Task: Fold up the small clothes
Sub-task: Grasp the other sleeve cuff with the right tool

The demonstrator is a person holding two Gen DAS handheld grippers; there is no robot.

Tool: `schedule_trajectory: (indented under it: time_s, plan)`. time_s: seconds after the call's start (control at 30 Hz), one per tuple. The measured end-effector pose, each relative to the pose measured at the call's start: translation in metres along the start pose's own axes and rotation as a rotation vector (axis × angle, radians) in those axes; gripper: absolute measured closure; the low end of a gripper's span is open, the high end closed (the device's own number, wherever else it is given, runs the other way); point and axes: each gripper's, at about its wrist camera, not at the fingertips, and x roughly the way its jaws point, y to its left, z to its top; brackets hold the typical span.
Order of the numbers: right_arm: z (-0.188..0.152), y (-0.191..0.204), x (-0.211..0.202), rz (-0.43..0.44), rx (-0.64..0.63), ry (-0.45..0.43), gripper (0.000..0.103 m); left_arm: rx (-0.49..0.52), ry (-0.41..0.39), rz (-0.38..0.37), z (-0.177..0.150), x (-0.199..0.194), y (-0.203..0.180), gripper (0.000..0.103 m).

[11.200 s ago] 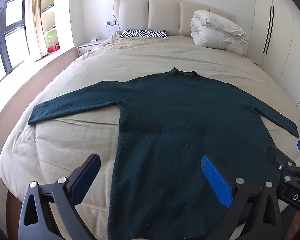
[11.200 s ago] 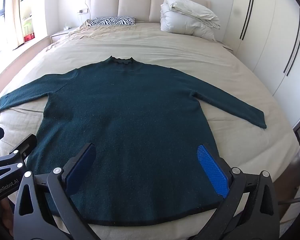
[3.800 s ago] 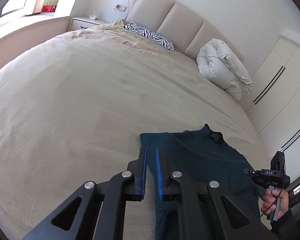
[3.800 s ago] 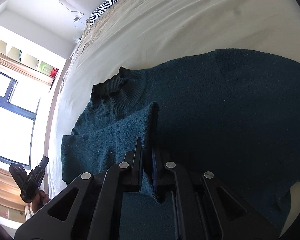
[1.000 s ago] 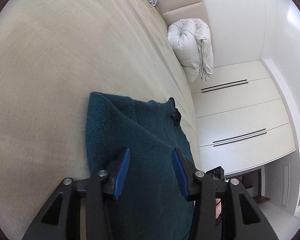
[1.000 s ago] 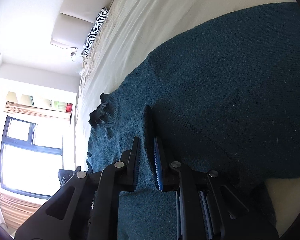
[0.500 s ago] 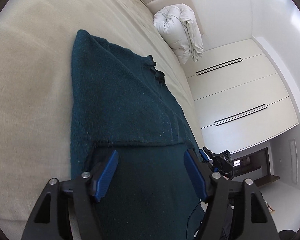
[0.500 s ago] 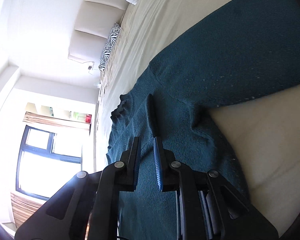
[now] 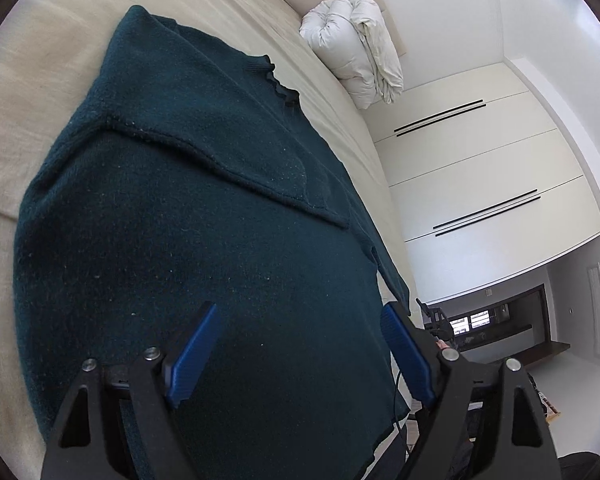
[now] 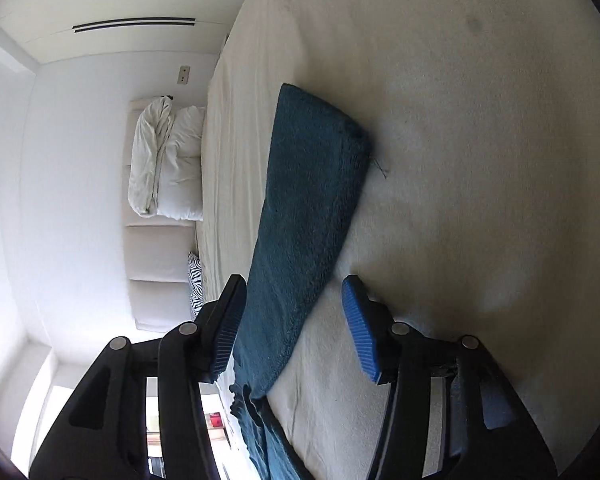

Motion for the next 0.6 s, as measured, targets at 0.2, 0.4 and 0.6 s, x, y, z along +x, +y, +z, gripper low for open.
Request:
schedule_trajectory:
  time_s: [0.2, 0.4, 0.6]
  plan:
    - [0.036, 0.010, 0.016, -0.018, 0.002, -0.018, 0.054, 0.010, 0.030, -0.020, 0.008, 0.031, -0.017, 0.020]
    - [0.062, 0.021, 0.030, -0.084, 0.011, -0.088, 0.077, -0.045, 0.025, -0.077, 0.018, 0.041, -0.018, 0.020]
    - [0.005, 0.123, 0.058, -0.179, -0.357, -0.024, 0.092, -0.063, 0.017, -0.111, 0.041, 0.054, -0.024, 0.020]
